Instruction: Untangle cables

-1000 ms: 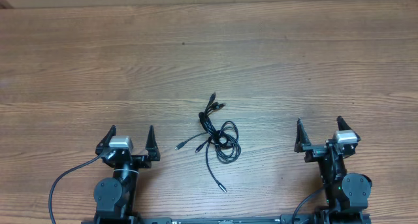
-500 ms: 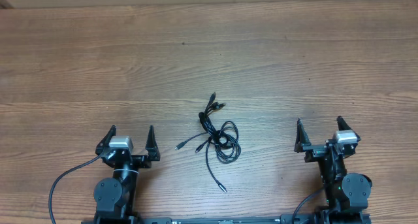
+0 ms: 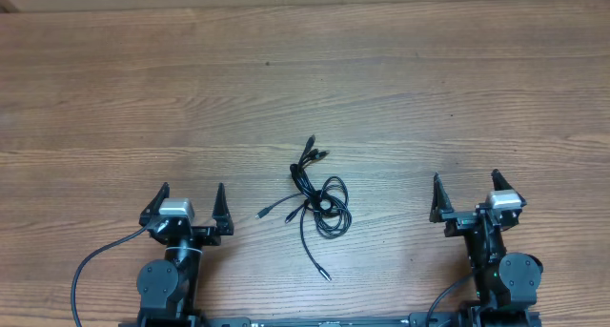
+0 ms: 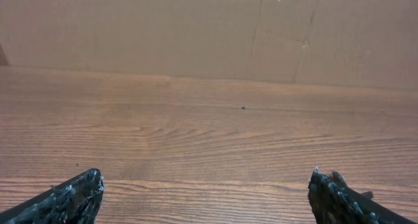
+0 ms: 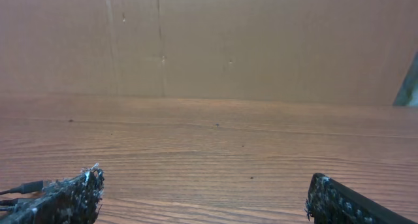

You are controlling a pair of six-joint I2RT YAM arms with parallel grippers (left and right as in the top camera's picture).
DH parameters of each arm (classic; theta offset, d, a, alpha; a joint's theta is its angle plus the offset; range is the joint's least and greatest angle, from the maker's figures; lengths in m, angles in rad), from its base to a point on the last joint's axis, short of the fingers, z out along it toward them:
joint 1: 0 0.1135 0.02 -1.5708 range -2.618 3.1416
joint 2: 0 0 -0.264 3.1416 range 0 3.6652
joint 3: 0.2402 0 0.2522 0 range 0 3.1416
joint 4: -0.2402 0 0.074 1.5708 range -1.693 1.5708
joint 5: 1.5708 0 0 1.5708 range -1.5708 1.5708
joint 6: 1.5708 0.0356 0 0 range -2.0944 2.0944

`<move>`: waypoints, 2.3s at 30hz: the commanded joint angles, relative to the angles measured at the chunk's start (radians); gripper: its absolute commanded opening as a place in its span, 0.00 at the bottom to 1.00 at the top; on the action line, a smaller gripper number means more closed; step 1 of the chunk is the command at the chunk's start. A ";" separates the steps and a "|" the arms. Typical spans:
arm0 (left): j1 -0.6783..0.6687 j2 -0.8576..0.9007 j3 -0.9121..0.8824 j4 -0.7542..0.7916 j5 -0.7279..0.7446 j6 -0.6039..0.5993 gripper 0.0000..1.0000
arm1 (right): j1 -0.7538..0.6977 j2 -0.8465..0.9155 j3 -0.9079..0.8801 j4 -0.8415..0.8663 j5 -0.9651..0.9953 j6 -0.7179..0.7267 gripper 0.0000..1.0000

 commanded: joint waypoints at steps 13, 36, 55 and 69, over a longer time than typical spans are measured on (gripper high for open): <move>0.005 -0.010 -0.004 0.002 -0.012 0.008 1.00 | -0.003 -0.007 -0.010 0.004 0.013 0.004 1.00; 0.005 -0.010 -0.004 0.003 -0.012 0.008 1.00 | -0.003 -0.007 -0.010 0.004 0.013 0.004 1.00; 0.005 -0.010 -0.004 0.050 -0.013 0.008 1.00 | -0.003 -0.007 -0.010 0.004 0.013 0.004 1.00; 0.005 -0.010 0.001 0.024 -0.012 0.007 1.00 | -0.003 -0.007 -0.010 0.004 0.013 0.004 1.00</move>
